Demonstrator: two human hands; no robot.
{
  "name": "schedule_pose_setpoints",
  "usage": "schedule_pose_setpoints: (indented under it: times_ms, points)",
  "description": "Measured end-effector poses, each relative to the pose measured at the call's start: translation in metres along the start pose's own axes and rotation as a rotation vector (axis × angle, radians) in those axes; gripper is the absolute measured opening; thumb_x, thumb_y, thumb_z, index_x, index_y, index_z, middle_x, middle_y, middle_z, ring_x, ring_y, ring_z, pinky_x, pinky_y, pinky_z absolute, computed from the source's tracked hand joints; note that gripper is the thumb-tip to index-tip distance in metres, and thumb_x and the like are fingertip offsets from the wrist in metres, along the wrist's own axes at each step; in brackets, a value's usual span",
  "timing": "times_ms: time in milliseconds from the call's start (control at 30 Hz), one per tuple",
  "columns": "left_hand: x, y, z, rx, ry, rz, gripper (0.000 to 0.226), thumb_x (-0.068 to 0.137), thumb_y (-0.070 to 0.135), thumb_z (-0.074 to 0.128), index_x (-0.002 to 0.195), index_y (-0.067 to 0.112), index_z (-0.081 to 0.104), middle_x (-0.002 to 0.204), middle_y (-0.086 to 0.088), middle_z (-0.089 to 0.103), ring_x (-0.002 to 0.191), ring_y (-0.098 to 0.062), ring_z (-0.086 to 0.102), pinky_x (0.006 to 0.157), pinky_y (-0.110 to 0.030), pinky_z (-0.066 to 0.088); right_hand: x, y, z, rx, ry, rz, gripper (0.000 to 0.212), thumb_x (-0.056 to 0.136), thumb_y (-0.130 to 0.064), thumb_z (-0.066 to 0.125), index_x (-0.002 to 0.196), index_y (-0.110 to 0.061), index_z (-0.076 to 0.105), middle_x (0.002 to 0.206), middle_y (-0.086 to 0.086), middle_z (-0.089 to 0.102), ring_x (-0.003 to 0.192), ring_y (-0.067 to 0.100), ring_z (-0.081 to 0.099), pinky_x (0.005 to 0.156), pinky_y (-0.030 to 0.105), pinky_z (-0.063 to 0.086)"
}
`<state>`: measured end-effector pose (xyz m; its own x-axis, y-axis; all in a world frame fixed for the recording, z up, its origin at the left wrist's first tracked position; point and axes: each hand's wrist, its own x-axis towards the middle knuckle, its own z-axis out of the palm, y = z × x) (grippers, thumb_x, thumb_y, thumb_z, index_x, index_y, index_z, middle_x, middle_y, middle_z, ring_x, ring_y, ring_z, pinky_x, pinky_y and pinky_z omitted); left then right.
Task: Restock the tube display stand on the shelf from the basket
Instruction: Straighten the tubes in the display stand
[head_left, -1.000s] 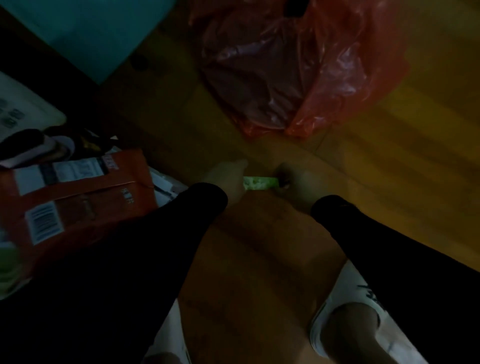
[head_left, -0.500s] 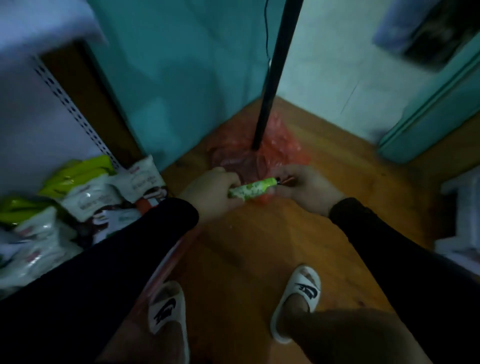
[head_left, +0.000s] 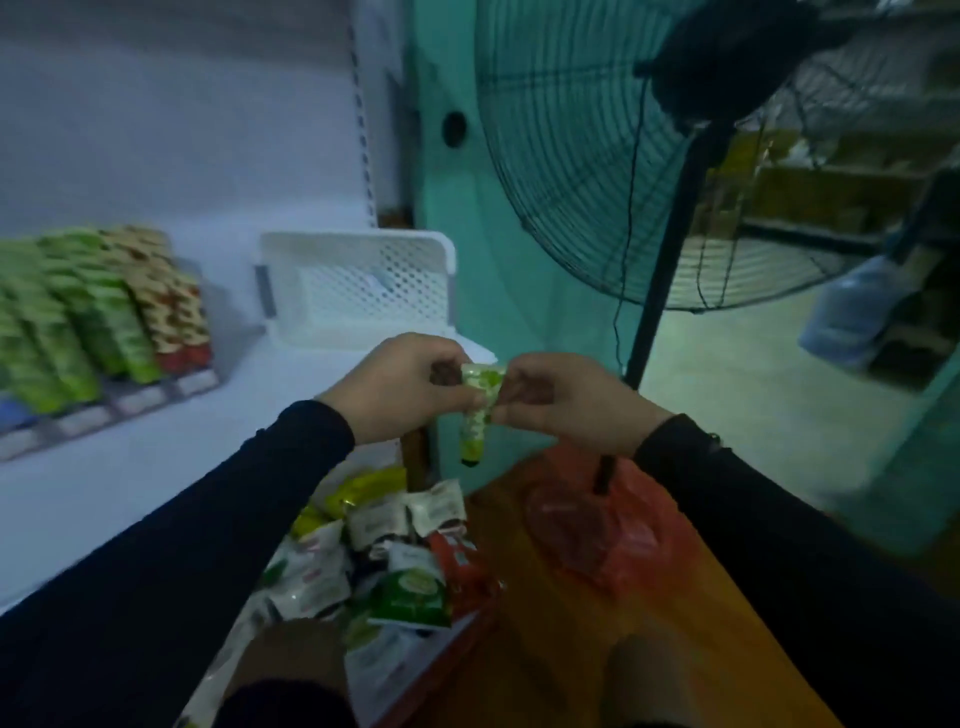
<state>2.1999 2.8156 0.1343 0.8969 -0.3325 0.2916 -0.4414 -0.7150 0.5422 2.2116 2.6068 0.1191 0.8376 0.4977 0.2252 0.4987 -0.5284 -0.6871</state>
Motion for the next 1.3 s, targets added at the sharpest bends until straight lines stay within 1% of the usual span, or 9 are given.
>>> schedule_pose_setpoints:
  times_ms: [100,200,467,567,667,800,933,1033,1300]
  points:
    - [-0.019,-0.009,-0.033,-0.01,0.072,-0.014,0.028,0.081,0.035,0.076,0.075,0.009,0.068,0.07,-0.008,0.063,0.068,-0.024,0.057,0.069,-0.045,0.047,0.022,-0.033,0.014,0.076,0.024,-0.109,0.019,0.083,-0.013,0.075,0.099,-0.015,0.065,0.092,0.008,0.07,0.079,0.019,0.069,0.075,0.025,0.053]
    - [-0.045,-0.023,-0.068,0.03,0.137,-0.087,0.03,0.089,0.032,0.068,0.076,0.005,0.066,0.071,-0.014,0.06,0.067,-0.028,0.053,0.066,-0.044,0.044,0.048,-0.07,0.034,0.075,-0.003,-0.212,0.025,0.081,-0.009,0.075,0.092,-0.026,0.061,0.083,0.004,0.064,0.066,0.005,0.062,0.066,0.026,0.053]
    - [-0.128,-0.064,-0.143,0.106,0.34,-0.288,0.03,0.093,0.029,0.064,0.068,0.013,0.059,0.057,0.004,0.046,0.051,-0.008,0.037,0.052,-0.024,0.029,0.105,-0.159,0.106,0.183,-0.11,-0.302,0.01,0.089,-0.022,0.067,0.094,-0.014,0.071,0.076,0.0,0.071,0.069,0.013,0.071,0.07,0.028,0.06]
    - [-0.15,-0.076,-0.159,0.141,0.379,-0.331,0.021,0.093,0.031,0.064,0.078,0.017,0.067,0.067,0.003,0.06,0.062,-0.013,0.052,0.061,-0.027,0.039,0.12,-0.178,0.126,0.173,-0.099,-0.335,0.017,0.091,-0.024,0.064,0.088,-0.012,0.075,0.071,-0.003,0.071,0.066,0.008,0.069,0.07,0.021,0.057]
    - [-0.167,-0.091,-0.173,0.207,0.526,-0.385,0.01,0.092,0.029,0.064,0.084,0.027,0.07,0.08,0.013,0.068,0.073,0.0,0.059,0.065,-0.011,0.042,0.142,-0.187,0.135,0.157,-0.016,-0.354,0.018,0.09,-0.026,0.065,0.084,-0.013,0.075,0.067,-0.008,0.07,0.06,0.001,0.065,0.071,0.021,0.054]
    - [-0.173,-0.124,-0.19,0.506,0.675,-0.451,0.017,0.092,0.022,0.062,0.105,0.015,0.071,0.102,-0.003,0.067,0.098,-0.022,0.059,0.084,-0.029,0.042,0.177,-0.19,0.14,0.168,0.12,-0.365,0.016,0.088,-0.025,0.066,0.08,-0.014,0.074,0.075,-0.011,0.07,0.068,0.005,0.066,0.075,0.024,0.054]
    - [-0.163,-0.153,-0.201,0.731,0.606,-0.406,0.033,0.091,0.026,0.053,0.112,0.007,0.07,0.11,-0.016,0.067,0.102,-0.04,0.059,0.088,-0.043,0.048,0.209,-0.193,0.15,0.092,0.191,-0.362,0.017,0.089,-0.026,0.064,0.076,-0.018,0.071,0.08,-0.009,0.07,0.08,0.005,0.063,0.068,0.001,0.04]
    - [-0.153,-0.17,-0.204,0.838,0.466,-0.398,0.049,0.086,0.037,0.043,0.116,0.006,0.068,0.112,-0.021,0.066,0.1,-0.042,0.062,0.087,-0.05,0.051,0.223,-0.195,0.161,0.037,0.2,-0.367,0.022,0.09,-0.027,0.063,0.073,-0.015,0.068,0.079,-0.006,0.068,0.076,0.006,0.06,0.062,-0.001,0.036]
    - [-0.15,-0.197,-0.2,0.894,0.324,-0.361,0.052,0.09,0.04,0.042,0.133,0.016,0.058,0.133,-0.021,0.055,0.12,-0.043,0.051,0.097,-0.054,0.043,0.235,-0.189,0.197,-0.099,0.19,-0.418,0.029,0.095,-0.031,0.056,0.084,-0.009,0.073,0.08,0.003,0.072,0.076,0.018,0.064,0.074,0.033,0.051]
